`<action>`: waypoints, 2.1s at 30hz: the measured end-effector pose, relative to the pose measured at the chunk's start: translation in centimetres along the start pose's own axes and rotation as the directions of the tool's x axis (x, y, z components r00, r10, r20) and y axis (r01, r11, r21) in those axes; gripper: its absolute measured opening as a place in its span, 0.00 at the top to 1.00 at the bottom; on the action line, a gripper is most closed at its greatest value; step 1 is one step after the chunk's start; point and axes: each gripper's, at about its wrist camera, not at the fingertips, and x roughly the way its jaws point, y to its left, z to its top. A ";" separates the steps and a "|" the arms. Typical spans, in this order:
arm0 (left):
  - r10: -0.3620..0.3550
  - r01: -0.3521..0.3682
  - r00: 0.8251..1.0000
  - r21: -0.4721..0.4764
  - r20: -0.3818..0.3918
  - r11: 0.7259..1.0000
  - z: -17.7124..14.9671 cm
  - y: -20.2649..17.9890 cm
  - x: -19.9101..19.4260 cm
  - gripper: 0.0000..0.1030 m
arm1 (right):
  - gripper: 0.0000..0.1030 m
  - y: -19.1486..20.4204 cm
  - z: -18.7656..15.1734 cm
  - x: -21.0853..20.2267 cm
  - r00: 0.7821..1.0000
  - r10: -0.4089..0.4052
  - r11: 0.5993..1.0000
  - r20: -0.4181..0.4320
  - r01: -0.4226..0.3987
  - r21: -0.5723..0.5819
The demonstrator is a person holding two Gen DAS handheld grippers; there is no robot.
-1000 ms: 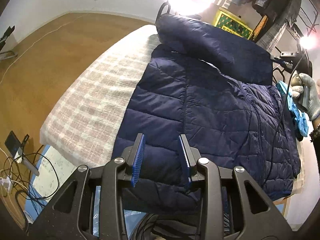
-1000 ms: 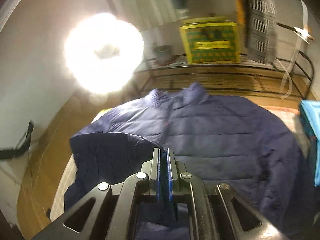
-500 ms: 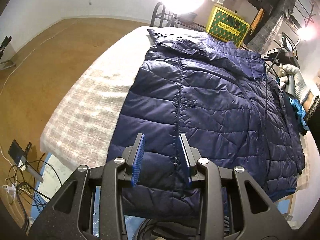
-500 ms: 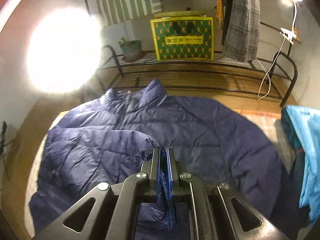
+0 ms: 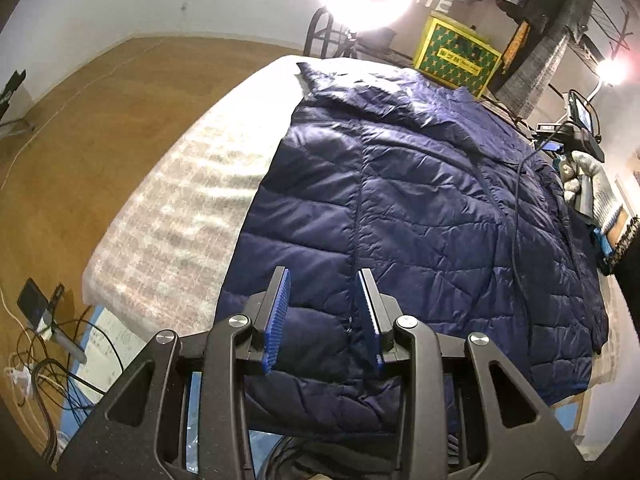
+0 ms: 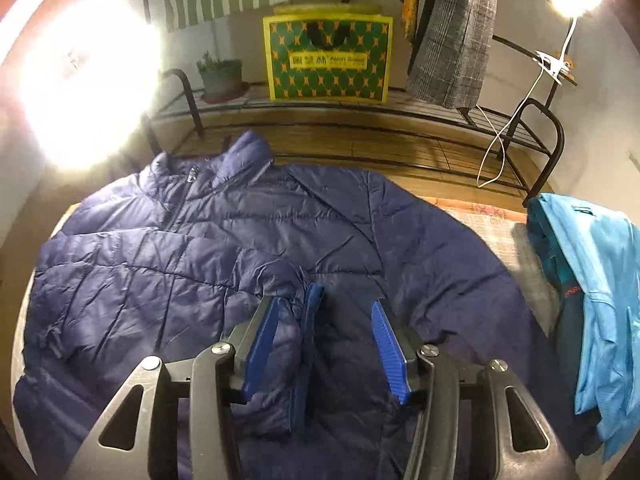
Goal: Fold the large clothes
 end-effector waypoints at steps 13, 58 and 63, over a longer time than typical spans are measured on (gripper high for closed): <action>-0.044 0.018 0.981 0.135 0.191 0.991 6.8 -5.1 -8.0 0.67 | 0.39 -7.4 -4.9 -14.7 0.977 0.132 0.988 0.166 -0.144 0.062; -0.256 0.234 0.966 0.304 0.032 0.923 7.8 -20.9 -1.4 0.67 | 0.99 -26.2 -31.4 -19.7 0.995 0.015 0.908 -0.098 0.028 0.418; -0.255 0.240 0.967 0.253 0.026 0.937 8.7 -18.7 0.0 0.67 | 1.00 -24.2 -27.3 -22.9 0.996 0.088 0.885 0.025 -0.090 0.457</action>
